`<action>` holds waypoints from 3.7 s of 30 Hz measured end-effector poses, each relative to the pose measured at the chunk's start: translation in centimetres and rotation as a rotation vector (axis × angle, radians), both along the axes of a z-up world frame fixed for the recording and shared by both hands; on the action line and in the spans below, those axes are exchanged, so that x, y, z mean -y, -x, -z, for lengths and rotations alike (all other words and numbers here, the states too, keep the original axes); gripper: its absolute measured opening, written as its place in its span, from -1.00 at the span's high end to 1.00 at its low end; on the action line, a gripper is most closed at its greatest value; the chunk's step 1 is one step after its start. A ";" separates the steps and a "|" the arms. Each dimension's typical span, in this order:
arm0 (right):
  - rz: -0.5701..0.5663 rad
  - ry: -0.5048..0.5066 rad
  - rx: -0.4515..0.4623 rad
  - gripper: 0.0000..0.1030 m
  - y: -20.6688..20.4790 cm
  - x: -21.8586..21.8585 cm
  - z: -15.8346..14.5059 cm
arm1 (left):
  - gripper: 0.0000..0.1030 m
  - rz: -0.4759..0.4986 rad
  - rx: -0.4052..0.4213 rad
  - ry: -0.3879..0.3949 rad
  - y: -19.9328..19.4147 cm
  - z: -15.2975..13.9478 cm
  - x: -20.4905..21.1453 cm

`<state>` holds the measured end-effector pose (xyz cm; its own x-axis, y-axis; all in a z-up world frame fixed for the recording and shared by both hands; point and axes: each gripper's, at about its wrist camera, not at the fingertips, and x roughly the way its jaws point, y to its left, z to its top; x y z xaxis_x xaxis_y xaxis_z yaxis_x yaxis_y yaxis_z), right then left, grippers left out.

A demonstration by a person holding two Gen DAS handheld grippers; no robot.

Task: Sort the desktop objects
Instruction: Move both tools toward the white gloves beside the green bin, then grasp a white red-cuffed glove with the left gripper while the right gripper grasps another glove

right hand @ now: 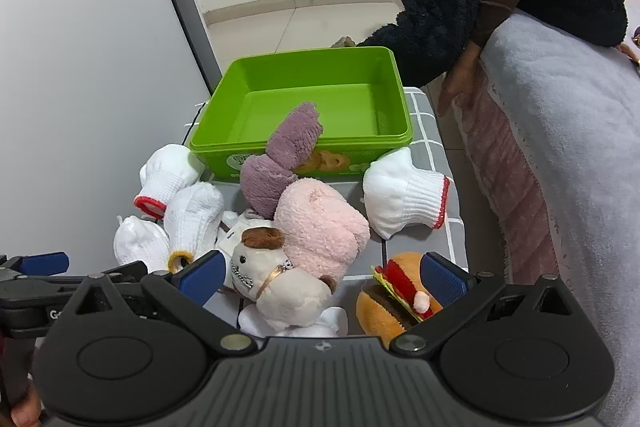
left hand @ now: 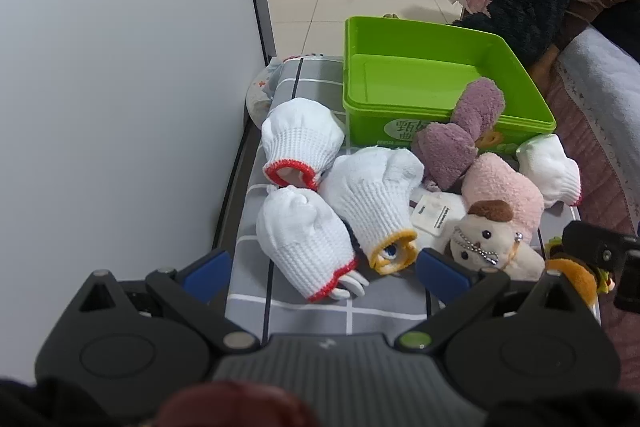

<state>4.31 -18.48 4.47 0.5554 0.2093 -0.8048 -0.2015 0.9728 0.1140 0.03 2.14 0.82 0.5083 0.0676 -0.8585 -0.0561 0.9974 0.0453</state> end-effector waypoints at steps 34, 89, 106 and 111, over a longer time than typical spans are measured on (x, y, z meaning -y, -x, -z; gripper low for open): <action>0.004 0.012 -0.016 -1.00 0.1 0.0 0.5 | -0.99 0.016 -0.008 -0.016 0.0 0.4 0.2; 0.213 -0.072 -0.100 -1.00 -9.5 8.1 5.6 | -0.99 0.120 0.011 -0.080 -10.1 2.6 -5.0; 0.264 -0.188 -0.202 -1.00 -12.5 8.5 9.1 | -0.99 0.082 0.039 0.141 -12.3 6.1 -6.6; 0.279 -0.265 -0.229 -1.00 -12.9 8.5 10.3 | -0.99 0.068 0.067 0.185 -12.5 6.5 -6.4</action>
<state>17.23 -26.94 -5.78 0.4338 0.2928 -0.8521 0.1238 0.9174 0.3782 12.49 8.56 -5.69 0.5626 -0.1244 -0.8173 0.0149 0.9900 -0.1405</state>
